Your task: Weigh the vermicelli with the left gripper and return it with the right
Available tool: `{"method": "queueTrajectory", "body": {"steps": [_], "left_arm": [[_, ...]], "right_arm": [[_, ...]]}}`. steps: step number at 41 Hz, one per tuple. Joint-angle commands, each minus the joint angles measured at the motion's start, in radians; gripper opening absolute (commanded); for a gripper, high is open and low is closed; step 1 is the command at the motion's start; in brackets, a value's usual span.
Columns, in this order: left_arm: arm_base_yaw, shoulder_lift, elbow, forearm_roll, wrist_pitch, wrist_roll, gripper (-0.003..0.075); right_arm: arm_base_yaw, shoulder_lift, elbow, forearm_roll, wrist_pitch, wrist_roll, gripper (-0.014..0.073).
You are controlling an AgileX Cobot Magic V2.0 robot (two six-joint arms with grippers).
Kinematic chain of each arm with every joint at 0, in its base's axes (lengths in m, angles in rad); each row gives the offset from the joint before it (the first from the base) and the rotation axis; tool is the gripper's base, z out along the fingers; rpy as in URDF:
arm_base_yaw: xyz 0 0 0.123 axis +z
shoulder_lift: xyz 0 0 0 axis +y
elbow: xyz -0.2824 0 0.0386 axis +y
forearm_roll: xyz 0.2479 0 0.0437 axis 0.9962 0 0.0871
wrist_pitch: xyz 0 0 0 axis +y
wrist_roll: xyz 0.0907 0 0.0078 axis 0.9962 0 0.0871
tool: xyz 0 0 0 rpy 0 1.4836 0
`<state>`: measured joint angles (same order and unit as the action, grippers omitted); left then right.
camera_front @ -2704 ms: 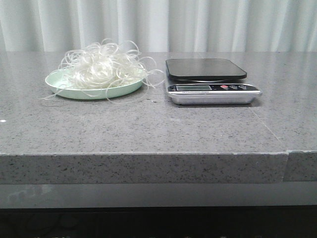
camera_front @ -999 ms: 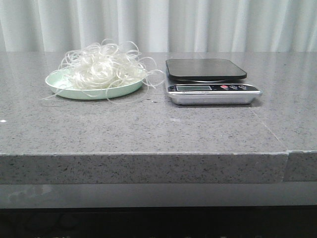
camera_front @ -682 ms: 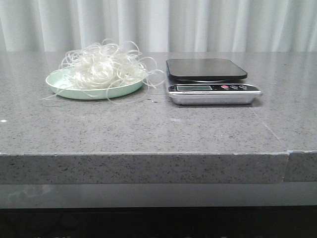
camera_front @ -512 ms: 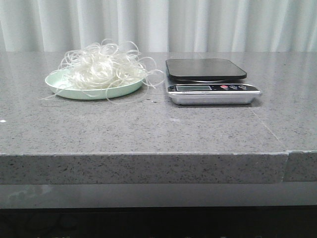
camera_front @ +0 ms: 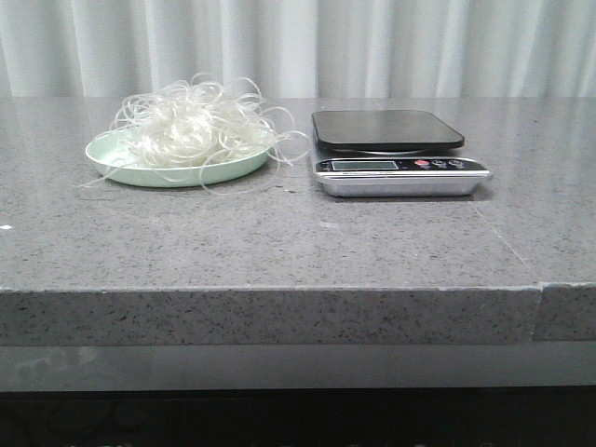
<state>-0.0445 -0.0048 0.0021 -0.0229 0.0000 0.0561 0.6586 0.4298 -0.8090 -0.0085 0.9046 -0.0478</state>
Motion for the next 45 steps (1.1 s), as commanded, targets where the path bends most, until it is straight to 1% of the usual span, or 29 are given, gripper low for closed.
{"method": "queueTrajectory", "body": {"steps": [1, 25, 29, 31, 33, 41, 45], "left_arm": [[0.001, -0.021, 0.006, -0.002, -0.087, -0.011, 0.0145], [0.001, -0.021, 0.006, -0.002, -0.087, -0.011, 0.0145], [0.001, -0.021, 0.006, -0.002, -0.087, -0.011, 0.0145], [0.001, -0.021, 0.006, -0.002, -0.087, -0.011, 0.0145], [0.001, -0.021, 0.006, -0.002, -0.087, -0.011, 0.0145], [0.001, -0.019, 0.006, -0.002, -0.087, -0.011, 0.0145], [0.001, -0.019, 0.006, -0.002, -0.087, -0.011, 0.0145]], "right_arm": [[-0.005, 0.008, -0.022, -0.012, -0.07, -0.003, 0.0156], [-0.005, 0.008, -0.022, -0.012, -0.07, -0.003, 0.0156], [-0.009, -0.013, 0.017, -0.018, -0.106, -0.003, 0.0156], [-0.042, -0.038, 0.058, -0.02, -0.153, -0.005, 0.0156], [-0.099, -0.076, 0.125, -0.02, -0.244, -0.005, 0.0156], [-0.328, -0.259, 0.447, -0.02, -0.661, -0.005, 0.0156], [-0.417, -0.349, 0.587, -0.02, -0.785, -0.005, 0.0156]]}}
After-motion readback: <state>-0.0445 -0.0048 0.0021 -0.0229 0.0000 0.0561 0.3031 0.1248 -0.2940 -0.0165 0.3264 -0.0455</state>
